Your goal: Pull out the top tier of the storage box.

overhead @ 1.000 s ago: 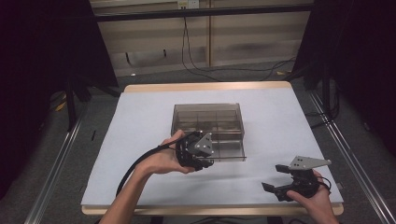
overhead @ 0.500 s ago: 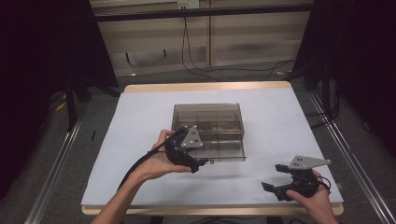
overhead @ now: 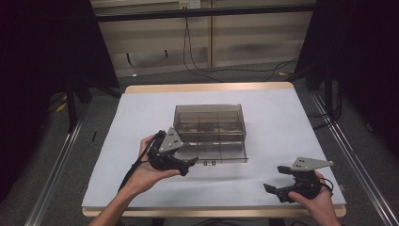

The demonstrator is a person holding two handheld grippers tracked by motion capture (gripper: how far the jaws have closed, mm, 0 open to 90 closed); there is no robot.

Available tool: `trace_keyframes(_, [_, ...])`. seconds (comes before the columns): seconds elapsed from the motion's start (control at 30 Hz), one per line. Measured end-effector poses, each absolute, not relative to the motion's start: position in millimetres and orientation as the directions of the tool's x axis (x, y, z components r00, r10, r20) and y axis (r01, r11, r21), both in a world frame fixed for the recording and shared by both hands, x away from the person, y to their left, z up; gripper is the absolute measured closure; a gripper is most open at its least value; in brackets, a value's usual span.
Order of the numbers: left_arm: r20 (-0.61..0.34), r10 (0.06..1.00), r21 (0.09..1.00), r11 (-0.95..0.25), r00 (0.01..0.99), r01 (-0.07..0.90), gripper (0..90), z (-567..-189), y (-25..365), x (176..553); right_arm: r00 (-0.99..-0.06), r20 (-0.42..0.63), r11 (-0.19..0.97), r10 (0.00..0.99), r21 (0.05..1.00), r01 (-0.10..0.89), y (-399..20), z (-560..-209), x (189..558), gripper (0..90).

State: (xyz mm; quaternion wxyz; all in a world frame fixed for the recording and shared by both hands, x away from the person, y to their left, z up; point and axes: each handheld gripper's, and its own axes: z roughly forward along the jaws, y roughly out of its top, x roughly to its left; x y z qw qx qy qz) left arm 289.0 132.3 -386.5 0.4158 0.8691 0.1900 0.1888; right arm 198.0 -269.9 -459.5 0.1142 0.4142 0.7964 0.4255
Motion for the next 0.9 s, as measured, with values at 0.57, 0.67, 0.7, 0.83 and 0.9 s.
trace_keyframes(0.57, [0.090,0.674,0.837,-0.450,0.733,0.311,15.9,-420,183,254,-0.628,0.172,0.292,0.759,0.772,0.565,-270,-459,198,12.0])
trace_keyframes(0.67, [0.053,0.682,0.849,-0.415,0.730,0.326,17.6,-429,190,245,-0.628,0.174,0.291,0.759,0.772,0.566,-270,-459,198,12.0])
trace_keyframes(0.7, [0.048,0.683,0.849,-0.412,0.729,0.330,20.0,-431,190,243,-0.629,0.172,0.293,0.758,0.772,0.564,-270,-460,199,12.0])
trace_keyframes(0.83, [0.033,0.666,0.854,-0.406,0.745,0.325,30.8,-435,191,236,-0.631,0.170,0.295,0.757,0.773,0.561,-269,-459,198,12.0])
trace_keyframes(0.9, [0.019,0.656,0.858,-0.398,0.755,0.324,42.5,-436,188,233,-0.634,0.169,0.295,0.754,0.776,0.557,-270,-459,197,12.0])
